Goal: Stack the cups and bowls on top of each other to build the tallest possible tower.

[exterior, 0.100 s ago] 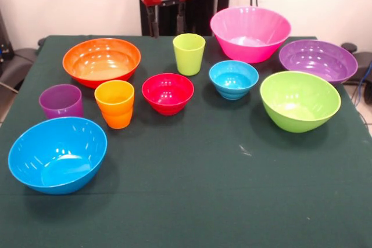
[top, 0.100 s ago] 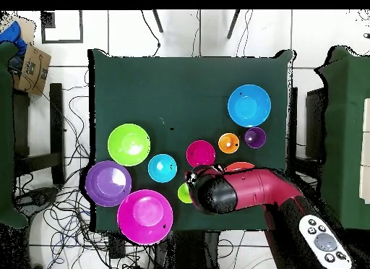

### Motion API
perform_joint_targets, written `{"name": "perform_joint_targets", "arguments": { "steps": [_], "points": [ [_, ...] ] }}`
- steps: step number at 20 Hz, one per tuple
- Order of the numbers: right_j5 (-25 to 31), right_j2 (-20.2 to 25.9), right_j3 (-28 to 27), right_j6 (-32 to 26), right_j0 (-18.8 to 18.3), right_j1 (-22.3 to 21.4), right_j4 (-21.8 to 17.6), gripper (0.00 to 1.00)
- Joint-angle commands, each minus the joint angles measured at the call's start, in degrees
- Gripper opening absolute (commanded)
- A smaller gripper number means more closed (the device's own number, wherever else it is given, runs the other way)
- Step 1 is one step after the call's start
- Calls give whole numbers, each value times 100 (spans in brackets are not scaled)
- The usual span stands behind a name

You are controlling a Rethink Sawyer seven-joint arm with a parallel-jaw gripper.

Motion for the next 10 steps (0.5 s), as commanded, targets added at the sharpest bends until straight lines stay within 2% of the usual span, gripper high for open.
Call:
{"name": "perform_joint_targets", "arguments": {
  "steps": [1, 10],
  "points": [
    [3, 367, -114, -738, -16, 292, -587, 100],
    [227, 602, 293, -710, -226, -24, -386, 100]
  ]
}}
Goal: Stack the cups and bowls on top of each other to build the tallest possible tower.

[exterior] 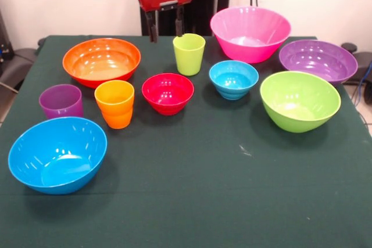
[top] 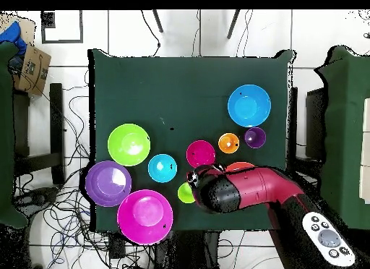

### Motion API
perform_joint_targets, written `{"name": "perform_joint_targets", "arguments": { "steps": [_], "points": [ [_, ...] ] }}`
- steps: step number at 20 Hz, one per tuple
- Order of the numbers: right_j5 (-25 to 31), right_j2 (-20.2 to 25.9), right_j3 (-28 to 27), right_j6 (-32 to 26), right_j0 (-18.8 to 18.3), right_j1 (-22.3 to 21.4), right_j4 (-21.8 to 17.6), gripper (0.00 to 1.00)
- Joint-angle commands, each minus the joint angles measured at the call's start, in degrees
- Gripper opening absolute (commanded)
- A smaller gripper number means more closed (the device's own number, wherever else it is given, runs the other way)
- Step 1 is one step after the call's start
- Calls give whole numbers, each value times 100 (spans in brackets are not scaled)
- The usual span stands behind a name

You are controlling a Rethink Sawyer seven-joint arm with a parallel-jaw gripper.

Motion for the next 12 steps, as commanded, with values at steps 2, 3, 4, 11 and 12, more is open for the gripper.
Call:
{"name": "perform_joint_targets", "arguments": {
  "steps": [2, 3, 4, 11, 12],
  "points": [
    [282, 420, 419, -685, -45, -198, -210, 100],
    [319, 460, 479, -685, -66, -268, -169, 100],
    [358, 484, 504, -682, -66, -309, -151, 100],
    [351, 571, 630, -696, -139, -401, -226, 100],
    [318, 550, 670, -648, -139, -415, -243, 100]
  ]
}}
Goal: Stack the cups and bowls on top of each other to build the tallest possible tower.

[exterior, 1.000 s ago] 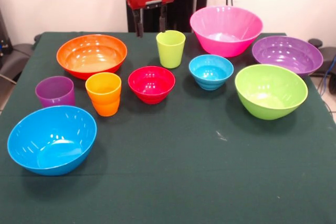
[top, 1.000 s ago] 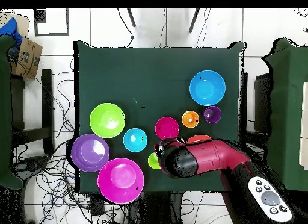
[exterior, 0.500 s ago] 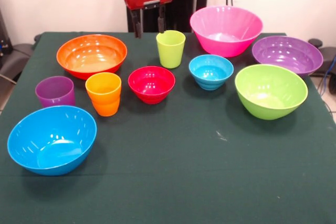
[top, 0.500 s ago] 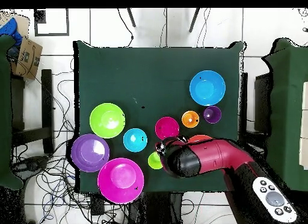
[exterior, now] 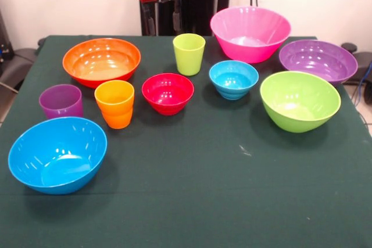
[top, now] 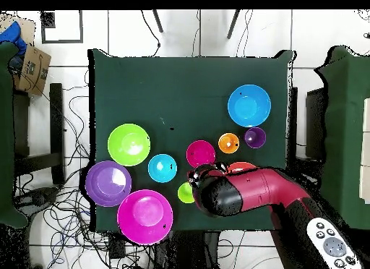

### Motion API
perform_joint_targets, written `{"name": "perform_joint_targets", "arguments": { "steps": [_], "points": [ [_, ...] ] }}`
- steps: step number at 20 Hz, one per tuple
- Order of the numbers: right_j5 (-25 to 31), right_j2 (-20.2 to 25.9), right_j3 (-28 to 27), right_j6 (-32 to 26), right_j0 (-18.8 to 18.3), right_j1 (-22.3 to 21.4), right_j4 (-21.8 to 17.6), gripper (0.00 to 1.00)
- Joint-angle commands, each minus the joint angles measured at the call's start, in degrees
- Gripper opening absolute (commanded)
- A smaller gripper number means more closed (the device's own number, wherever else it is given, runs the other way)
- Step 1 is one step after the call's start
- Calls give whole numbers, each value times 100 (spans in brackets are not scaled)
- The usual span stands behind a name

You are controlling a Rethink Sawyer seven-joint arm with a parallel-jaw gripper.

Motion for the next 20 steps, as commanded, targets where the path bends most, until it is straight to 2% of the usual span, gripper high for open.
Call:
{"name": "perform_joint_targets", "arguments": {
  "steps": [1, 8, 15, 20],
  "points": [
    [293, 282, 542, -610, 6, -67, -262, 100],
    [209, 185, 627, -445, 106, -32, -364, 100],
    [-195, -115, 610, -208, 134, 274, -807, 100],
    [-456, -231, 813, 23, 55, 182, -955, 100]
  ]
}}
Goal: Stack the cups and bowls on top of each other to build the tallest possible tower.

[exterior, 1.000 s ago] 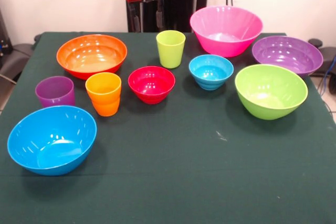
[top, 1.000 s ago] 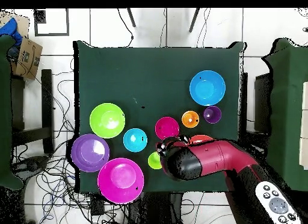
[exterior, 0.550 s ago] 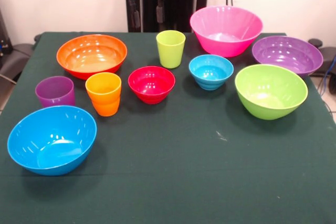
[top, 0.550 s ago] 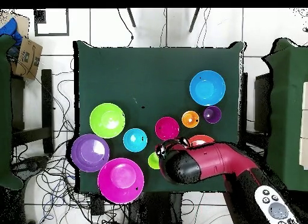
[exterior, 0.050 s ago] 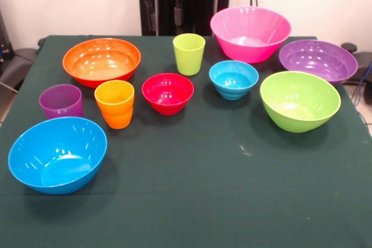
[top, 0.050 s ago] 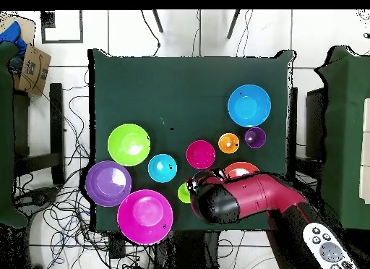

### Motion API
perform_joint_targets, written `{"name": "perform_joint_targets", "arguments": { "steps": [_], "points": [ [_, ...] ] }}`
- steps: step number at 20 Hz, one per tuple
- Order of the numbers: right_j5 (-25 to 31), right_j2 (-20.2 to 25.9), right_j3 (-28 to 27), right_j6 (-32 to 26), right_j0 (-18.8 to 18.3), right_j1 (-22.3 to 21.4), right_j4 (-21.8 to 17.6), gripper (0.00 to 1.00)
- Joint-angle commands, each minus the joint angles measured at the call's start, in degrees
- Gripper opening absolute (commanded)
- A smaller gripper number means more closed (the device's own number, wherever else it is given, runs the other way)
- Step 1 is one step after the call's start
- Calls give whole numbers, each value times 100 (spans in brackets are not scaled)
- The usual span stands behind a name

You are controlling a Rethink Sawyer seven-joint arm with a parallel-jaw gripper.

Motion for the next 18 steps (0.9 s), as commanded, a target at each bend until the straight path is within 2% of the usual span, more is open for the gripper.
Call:
{"name": "perform_joint_targets", "arguments": {
  "steps": [1, 9, 11, 18],
  "points": [
    [-461, -242, 580, 64, 47, 276, -715, 100],
    [-463, -320, 598, 54, -27, 293, -786, 100],
    [-479, -349, 532, 43, -29, 416, -839, 100],
    [-749, -600, 417, 294, 169, 658, -1085, 100]
  ]
}}
